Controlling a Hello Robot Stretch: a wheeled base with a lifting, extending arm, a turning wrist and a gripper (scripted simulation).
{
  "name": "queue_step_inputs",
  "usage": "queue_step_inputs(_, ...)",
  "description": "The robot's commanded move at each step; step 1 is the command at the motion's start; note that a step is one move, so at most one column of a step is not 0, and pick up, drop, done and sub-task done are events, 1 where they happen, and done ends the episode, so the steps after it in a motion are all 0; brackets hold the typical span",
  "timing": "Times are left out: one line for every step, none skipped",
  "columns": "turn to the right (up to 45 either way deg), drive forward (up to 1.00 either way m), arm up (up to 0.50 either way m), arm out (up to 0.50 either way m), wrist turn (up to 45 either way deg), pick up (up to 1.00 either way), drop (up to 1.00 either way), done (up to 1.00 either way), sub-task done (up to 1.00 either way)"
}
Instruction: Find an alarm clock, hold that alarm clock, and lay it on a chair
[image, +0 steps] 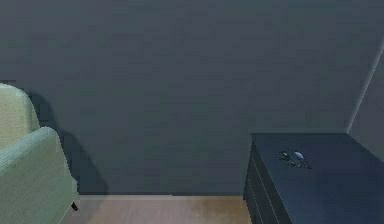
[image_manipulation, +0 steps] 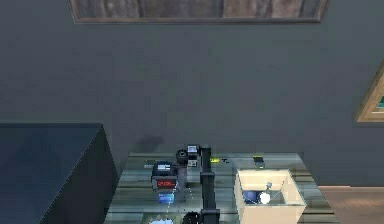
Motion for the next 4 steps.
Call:
queue_step_inputs(0.0,0.00,0.00,0.00,45.0,0.00,0.00,0.00,0.00)
queue_step_inputs(0.0,0.00,0.00,0.00,45.0,0.00,0.00,0.00,0.00)
queue_step_inputs(0.0,0.00,0.00,0.00,45.0,0.00,0.00,0.00,0.00)
queue_step_inputs(0.0,0.00,0.00,0.00,36.0,0.00,0.00,0.00,0.00)
